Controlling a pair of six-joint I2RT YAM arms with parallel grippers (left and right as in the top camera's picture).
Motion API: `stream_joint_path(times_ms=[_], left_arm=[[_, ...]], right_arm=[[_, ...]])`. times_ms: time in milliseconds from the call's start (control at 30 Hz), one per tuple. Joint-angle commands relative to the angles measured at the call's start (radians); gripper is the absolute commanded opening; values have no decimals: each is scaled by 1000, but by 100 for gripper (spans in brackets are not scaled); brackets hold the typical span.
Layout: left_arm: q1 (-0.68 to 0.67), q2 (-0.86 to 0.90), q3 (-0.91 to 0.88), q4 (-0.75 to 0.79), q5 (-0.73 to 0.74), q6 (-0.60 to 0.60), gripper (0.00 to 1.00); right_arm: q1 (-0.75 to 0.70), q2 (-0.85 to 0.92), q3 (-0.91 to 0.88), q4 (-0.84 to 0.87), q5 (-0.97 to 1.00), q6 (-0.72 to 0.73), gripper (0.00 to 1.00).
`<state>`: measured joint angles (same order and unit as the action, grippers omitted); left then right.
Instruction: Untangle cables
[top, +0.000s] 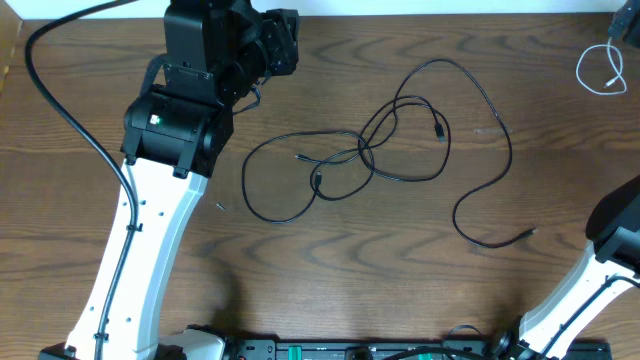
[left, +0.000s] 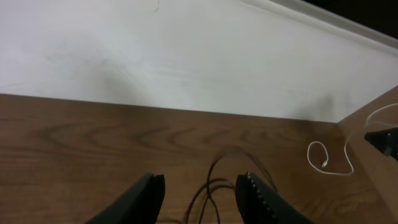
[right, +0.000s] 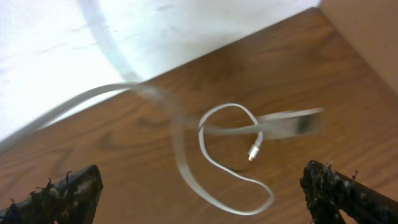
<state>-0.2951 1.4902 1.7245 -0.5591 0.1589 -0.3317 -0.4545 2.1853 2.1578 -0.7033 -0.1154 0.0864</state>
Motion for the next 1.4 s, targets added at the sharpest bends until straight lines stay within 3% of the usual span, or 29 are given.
stream_joint_path(times_ms=[0,300,500,633,800,867,1067,1200,1367], left_arm=[[5,-20,-1,-9,6,24,44],[5,-20,-1,-8,6,24,43],[5,-20,-1,-9,6,24,43],[5,-20,-1,-9,6,24,43],[5,-20,-1,-9,6,24,44],[5,-20,-1,-9,6,24,43],[5,-18,-1,-11,6,45,43],[-1,5,-2,-47,33,149,45],[-21,81,-2,-145,130,293,52]], right_arm=[[-7,49,0,-25,55,-22,99],[-34,108,1,-237,-29,40,99],[-93,108,10,-462,-283,-6,99],[-117,108,10,-549,-197,-5,99],[-129,108,10,-579,88,60,99],[-128,108,10,-562,116,70,99],[-88,108,10,-522,-161,-127,99],[-33,108,10,-515,-303,-222,99],[32,108,10,-508,-325,-233,99]])
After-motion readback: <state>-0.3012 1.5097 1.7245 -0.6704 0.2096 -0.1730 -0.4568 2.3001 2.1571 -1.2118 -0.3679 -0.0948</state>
